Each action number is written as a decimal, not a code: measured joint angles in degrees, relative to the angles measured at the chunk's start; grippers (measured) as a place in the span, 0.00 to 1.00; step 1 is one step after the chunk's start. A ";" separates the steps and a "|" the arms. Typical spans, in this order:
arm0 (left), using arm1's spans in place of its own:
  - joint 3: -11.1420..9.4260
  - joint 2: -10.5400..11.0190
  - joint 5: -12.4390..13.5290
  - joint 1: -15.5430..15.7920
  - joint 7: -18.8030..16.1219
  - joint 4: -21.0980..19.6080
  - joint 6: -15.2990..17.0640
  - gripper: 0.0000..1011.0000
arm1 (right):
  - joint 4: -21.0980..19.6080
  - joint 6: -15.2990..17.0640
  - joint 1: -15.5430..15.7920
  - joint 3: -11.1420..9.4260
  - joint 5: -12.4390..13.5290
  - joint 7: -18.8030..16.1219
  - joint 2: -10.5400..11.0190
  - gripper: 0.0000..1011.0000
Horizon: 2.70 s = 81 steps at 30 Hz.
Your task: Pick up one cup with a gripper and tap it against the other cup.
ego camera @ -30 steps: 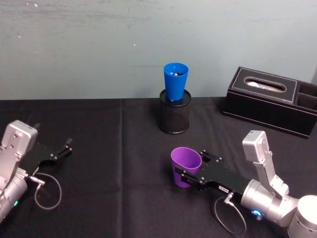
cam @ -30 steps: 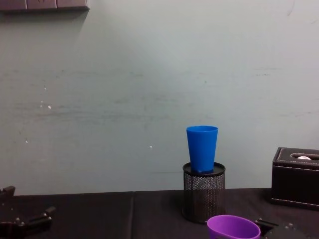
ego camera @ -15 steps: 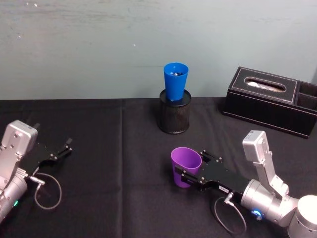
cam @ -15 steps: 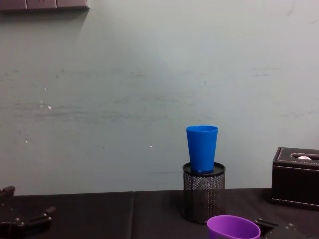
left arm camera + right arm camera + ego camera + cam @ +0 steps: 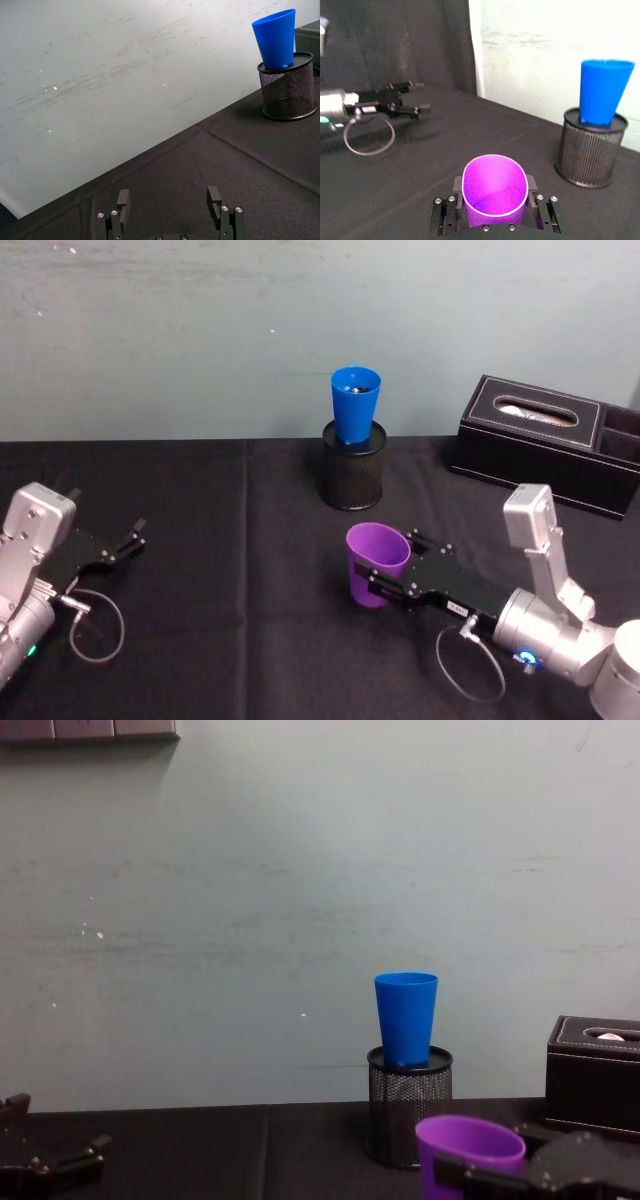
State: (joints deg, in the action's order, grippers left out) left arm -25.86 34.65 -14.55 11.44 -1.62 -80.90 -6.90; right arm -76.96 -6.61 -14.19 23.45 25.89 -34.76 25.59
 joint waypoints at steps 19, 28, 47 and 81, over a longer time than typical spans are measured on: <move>0.00 0.00 0.00 -0.01 0.00 0.00 0.00 0.99 | -16.26 11.07 -0.22 -0.98 2.03 3.01 7.23 0.71; 0.00 0.00 0.00 0.00 0.00 0.00 0.00 0.99 | -17.74 13.62 -1.02 -0.30 3.46 3.72 8.12 0.71; 0.00 0.00 0.00 0.00 0.00 0.00 0.00 0.99 | -17.85 13.81 -1.20 0.21 3.95 3.97 8.27 0.71; 0.00 0.00 0.00 0.00 0.00 0.00 0.00 0.99 | -17.86 13.81 -1.20 0.13 3.85 3.90 8.27 0.71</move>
State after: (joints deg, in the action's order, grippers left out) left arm -25.86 34.65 -14.55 11.43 -1.62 -80.90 -6.91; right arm -94.82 7.20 -15.39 23.58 29.73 -30.86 33.86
